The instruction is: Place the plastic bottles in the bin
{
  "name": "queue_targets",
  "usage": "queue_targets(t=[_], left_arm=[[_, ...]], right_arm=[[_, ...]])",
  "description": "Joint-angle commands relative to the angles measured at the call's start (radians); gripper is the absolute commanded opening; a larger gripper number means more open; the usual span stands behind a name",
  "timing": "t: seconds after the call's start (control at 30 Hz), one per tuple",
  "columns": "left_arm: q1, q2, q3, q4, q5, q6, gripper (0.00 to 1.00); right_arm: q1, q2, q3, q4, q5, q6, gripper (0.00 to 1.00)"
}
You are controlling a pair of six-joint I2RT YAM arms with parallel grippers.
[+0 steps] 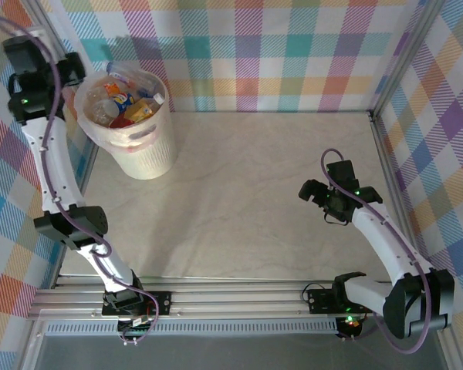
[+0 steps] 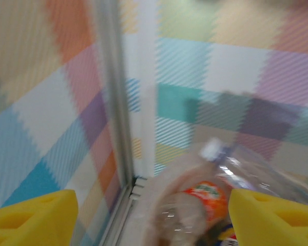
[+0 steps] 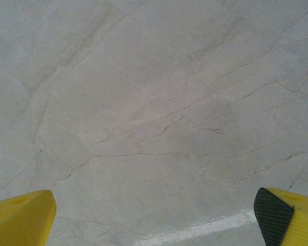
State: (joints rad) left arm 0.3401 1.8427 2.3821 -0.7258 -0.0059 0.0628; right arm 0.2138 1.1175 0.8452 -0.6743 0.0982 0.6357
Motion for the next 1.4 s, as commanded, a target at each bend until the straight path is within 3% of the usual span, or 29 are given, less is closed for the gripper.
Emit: queue_targets(t=[0.0,0.17,0.47,0.73,1.37], left_arm=[[0.089,0.016,-0.034,-0.038,0.059,-0.246,0.77],[0.160,0.058,-0.102,0.020,0.191,-0.397,0.76],[0.164,0.171,-0.127,0.039,0.173,-0.498,0.67],[0.103,0.199,-0.236,0.077,0.178,-0.425,0.68],[-0.100,0.036,-0.575,0.261,0.276,-0.416,0.70]], right_arm=[[0.004,-0.024,-0.011,-0.021,0.020,-0.021,1.00],[0.003,-0.030,-0.013,-0.021,0.020,-0.016,1.00],[0.004,-0.024,-0.019,-0.016,0.015,-0.009,1.00],[0.004,-0.005,-0.023,-0.001,0.006,-0.010,1.00],[0.003,-0.031,-0.048,-0.001,0.029,-0.032,1.00]])
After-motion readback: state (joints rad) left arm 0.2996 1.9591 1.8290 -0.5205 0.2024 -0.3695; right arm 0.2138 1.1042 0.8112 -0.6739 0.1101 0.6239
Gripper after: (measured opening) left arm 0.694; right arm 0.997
